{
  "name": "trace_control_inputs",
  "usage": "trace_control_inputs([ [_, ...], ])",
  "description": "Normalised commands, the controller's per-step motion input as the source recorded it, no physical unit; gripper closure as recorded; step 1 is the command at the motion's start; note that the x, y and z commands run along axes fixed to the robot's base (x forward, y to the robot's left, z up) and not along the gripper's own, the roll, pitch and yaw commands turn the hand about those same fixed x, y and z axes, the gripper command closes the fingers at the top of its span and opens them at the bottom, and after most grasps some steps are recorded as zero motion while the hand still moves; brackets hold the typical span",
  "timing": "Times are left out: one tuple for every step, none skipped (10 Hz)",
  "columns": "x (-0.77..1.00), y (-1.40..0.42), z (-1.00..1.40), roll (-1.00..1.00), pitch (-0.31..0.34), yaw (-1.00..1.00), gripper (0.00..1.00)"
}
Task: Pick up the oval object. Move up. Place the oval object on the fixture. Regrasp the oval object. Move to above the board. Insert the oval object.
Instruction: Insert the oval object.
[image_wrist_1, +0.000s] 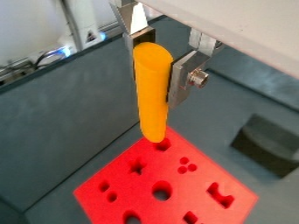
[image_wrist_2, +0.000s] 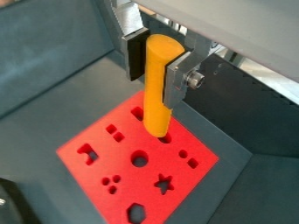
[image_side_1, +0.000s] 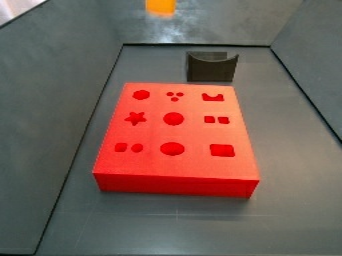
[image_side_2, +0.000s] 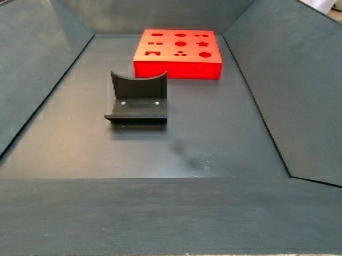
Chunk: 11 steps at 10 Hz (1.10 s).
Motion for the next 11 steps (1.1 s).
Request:
trace_control_inputs([
  [0.06,-0.12,-0.58,-0.16,0.187,0.57,1.0],
  [0.05,-0.1,-0.5,-0.17,0.154,0.5,1.0],
  [0.0,0.0,-0.02,-0.02,0.0,0.0,1.0],
  [-0.13,-0.33,-0.61,0.0,-0.193,0.3,1.0],
  [-0.02,-0.44,-0.81,0.07,-0.17,0.49,1.0],
  [0.0,-0.25,-0.7,0.02,-0.151,0.53,1.0],
  [-0.02,0.0,-0.17,-0.13,-0.079,0.06,1.0],
  [0.0,0.0,-0.05,-0.08,-0.034,0.0,1.0],
  [-0.3,0.12,-0.19,-0.12,-0.133,0.0,1.0],
  [0.0,0.14,-0.15,-0.09,-0.004,0.0,1.0],
  [0.05,0.0,0.0,0.0,0.043,0.0,1.0],
])
